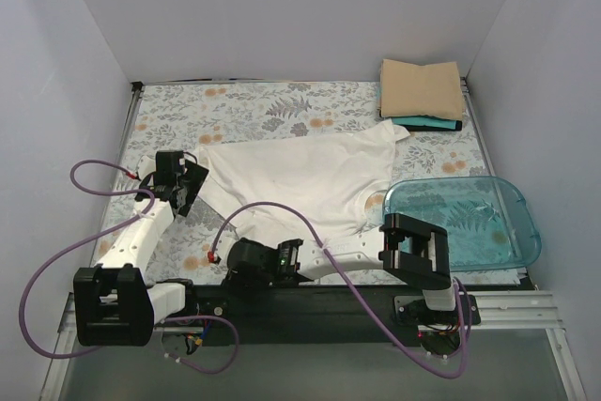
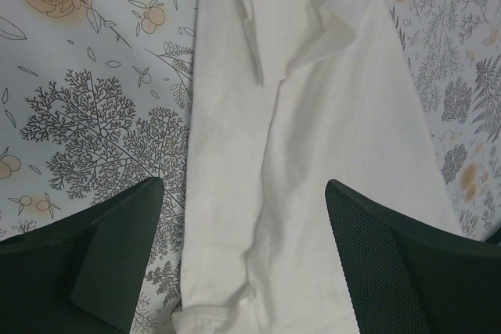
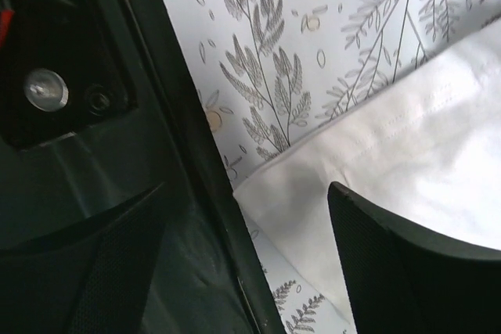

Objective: Fold and stack the t-shirts
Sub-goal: Flatten the tshirt out

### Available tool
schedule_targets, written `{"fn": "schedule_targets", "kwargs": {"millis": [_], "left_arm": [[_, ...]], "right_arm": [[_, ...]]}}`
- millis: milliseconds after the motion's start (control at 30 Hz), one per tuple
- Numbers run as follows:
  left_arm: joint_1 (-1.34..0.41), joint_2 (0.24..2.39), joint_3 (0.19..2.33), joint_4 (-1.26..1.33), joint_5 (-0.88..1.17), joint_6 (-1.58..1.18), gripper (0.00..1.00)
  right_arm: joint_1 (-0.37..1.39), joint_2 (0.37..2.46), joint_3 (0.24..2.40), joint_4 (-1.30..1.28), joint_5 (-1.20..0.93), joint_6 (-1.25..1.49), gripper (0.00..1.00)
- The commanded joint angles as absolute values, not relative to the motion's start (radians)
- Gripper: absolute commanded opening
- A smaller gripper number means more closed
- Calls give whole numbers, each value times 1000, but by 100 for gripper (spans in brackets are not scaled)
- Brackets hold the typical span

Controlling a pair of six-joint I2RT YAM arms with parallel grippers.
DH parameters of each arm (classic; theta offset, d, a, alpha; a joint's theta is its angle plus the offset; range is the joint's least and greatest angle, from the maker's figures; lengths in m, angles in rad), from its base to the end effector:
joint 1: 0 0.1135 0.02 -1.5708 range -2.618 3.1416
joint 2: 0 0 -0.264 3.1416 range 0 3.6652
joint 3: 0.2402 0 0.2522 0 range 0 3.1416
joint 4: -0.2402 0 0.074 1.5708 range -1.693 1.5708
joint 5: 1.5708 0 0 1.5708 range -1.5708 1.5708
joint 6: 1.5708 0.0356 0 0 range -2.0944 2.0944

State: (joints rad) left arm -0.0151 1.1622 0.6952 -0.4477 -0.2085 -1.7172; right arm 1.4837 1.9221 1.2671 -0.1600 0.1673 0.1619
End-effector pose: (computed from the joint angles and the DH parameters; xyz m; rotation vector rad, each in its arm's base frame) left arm 0.2273 0.0039 0.2128 -1.9550 1.5944 -0.4828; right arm 0.0421 0.4144 0.1803 -1.4395 1.9842 0.5732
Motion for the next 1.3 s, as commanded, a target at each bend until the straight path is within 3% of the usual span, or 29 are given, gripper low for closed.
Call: {"fn": "schedule_targets", "kwargs": {"millis": [0, 233, 400, 467, 533, 700, 967, 1267], "left_arm": [[-14, 1126, 684, -460, -255, -1709, 84], [-14, 1135, 690, -459, -244, -1712, 84], [-15, 1129, 692, -463, -245, -1709, 84], [-14, 1120, 695, -469, -247, -1707, 84], [-15, 1117, 696, -472, -248, -1707, 84], [-14, 1101, 703, -489, -252, -1706, 84], [-14, 1085, 700, -492, -222, -1718, 84], [-15, 1115, 672, -454, -132, -1697, 84]], "right_arm": [[1496, 1931, 1287, -255, 221, 208, 84], [1493, 1921, 1241, -258, 238, 239, 72], [1482, 1939, 1250, -258, 232, 244, 50], [1474, 1950, 1265, -262, 261, 256, 33], [1471, 1950, 1267, -265, 279, 265, 30], [1465, 1896, 1238, -272, 360, 294, 1], [1356, 1643, 1077, -252, 477, 325, 1], [1000, 1318, 891, -238, 517, 314, 1]]}}
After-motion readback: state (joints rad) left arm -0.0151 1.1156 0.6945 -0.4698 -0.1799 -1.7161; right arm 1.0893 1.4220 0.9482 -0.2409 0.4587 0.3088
